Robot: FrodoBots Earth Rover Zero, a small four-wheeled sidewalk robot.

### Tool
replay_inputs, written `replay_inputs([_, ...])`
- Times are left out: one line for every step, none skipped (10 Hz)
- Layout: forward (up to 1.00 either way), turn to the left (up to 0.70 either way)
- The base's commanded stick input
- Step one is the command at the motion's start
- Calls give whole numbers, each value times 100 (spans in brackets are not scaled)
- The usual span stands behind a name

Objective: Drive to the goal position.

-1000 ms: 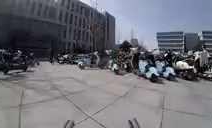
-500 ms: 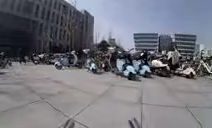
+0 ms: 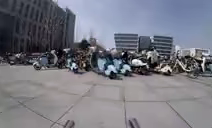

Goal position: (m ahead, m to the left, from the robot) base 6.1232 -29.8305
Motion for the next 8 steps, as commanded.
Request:
replay_inputs([0,-45])
replay_inputs([0,-45])
replay_inputs([0,-45])
replay_inputs([0,-45])
replay_inputs([0,-45])
replay_inputs([0,-45])
replay_inputs([0,-45])
replay_inputs([0,-45])
